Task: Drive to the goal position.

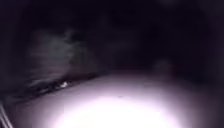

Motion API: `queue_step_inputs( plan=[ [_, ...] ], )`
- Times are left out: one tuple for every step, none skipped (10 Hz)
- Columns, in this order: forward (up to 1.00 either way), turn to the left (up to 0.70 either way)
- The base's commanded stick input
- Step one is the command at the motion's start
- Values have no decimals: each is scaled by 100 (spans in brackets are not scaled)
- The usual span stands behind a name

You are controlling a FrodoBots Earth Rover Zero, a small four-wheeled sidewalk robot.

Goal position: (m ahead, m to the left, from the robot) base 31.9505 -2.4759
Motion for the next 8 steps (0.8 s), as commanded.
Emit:
queue_step_inputs(
  plan=[
    [100,0],
    [100,0],
    [100,0],
    [100,0],
    [100,0],
    [100,0],
    [100,0],
    [100,0]
  ],
)
